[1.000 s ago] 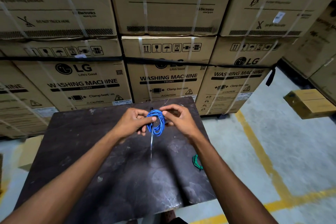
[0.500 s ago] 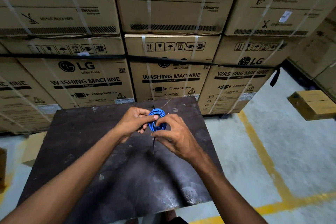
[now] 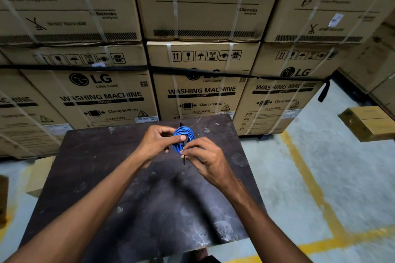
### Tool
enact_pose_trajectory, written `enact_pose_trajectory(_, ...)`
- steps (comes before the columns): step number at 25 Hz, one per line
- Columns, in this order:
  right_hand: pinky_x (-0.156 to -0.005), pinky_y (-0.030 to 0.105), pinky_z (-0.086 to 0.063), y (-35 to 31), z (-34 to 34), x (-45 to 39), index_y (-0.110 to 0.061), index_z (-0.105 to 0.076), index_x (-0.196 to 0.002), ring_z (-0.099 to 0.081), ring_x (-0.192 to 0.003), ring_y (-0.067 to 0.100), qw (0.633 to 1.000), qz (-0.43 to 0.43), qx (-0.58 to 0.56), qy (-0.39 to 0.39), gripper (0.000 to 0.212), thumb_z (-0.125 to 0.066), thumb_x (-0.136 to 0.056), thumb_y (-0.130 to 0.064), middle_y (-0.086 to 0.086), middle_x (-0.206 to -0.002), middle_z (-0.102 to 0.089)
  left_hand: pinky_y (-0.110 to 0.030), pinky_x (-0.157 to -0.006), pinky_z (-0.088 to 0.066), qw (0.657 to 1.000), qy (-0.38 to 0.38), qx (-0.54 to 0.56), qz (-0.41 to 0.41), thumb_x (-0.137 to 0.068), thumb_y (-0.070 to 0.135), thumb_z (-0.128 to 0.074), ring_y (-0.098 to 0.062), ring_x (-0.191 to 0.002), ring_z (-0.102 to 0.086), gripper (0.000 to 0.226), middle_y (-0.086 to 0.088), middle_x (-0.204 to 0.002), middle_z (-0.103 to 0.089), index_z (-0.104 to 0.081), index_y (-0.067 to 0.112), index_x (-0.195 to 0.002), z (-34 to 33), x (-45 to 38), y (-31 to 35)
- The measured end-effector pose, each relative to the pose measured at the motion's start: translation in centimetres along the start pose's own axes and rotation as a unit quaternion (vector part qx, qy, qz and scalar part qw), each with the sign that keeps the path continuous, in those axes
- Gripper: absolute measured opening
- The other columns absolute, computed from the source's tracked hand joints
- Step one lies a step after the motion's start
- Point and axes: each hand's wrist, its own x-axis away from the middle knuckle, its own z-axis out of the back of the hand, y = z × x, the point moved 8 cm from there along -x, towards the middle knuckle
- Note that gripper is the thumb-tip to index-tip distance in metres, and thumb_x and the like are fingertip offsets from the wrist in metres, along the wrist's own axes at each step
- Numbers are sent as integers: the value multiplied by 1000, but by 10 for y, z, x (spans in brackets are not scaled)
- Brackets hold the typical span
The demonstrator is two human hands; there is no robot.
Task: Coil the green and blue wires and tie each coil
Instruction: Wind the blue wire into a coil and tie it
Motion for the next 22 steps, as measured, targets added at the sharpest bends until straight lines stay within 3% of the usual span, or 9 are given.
enact_pose_trajectory(5, -83, 35, -54, 1, 2, -1, -3, -77, -95, -65, -92, 23, 1000, -6, -5, 5, 5, -74, -91, -4, 7, -101, -73, -19, -44, -43, 999, 38, 28, -3, -78, 16, -86, -15, -62, -59, 22, -16, -87, -79, -80, 7, -97, 2, 1, 4)
enact_pose_trajectory(8, -83, 35, -54, 0, 6, 0, -3, -77, -95, -66, -92, 22, 1000, -10, -14, 16, 5, -74, -91, -4, 7, -100, -73, -19, -42, -41, 998, 49, 40, -4, -79, 14, -86, -21, -66, -56, 17, -20, -87, -78, -80, 8, -94, 4, 0, 4)
enact_pose_trajectory(12, -82, 41, -56, 2, 17, -1, -1, -77, -90, -71, -92, 20, 995, -38, -62, 61, 7, -78, -86, 4, 7, -98, -77, -18, -42, -40, 999, 33, 32, 1, -79, 15, -85, -16, -59, -55, 19, -14, -78, -77, -79, 6, -94, 3, 0, 1)
enact_pose_trajectory(16, -80, 39, -60, 5, 31, -4, 0, -79, -91, -75, -90, 17, 985, -89, -94, 115, 11, -80, -82, 6, 6, -94, -79, -18, -43, -40, 1000, 19, 19, 5, -79, 19, -85, -3, -51, -56, 21, -7, -73, -77, -80, 7, -95, 1, 1, -1)
enact_pose_trajectory(22, -80, 31, -58, 21, 43, -2, -2, -80, -90, -76, -84, 18, 946, -210, -172, 178, 6, -78, -85, 0, 3, -90, -80, -16, -42, -39, 1000, -13, 5, 9, -81, 17, -84, -1, -50, -56, 23, -10, -73, -76, -78, 2, -97, -5, 5, 0)
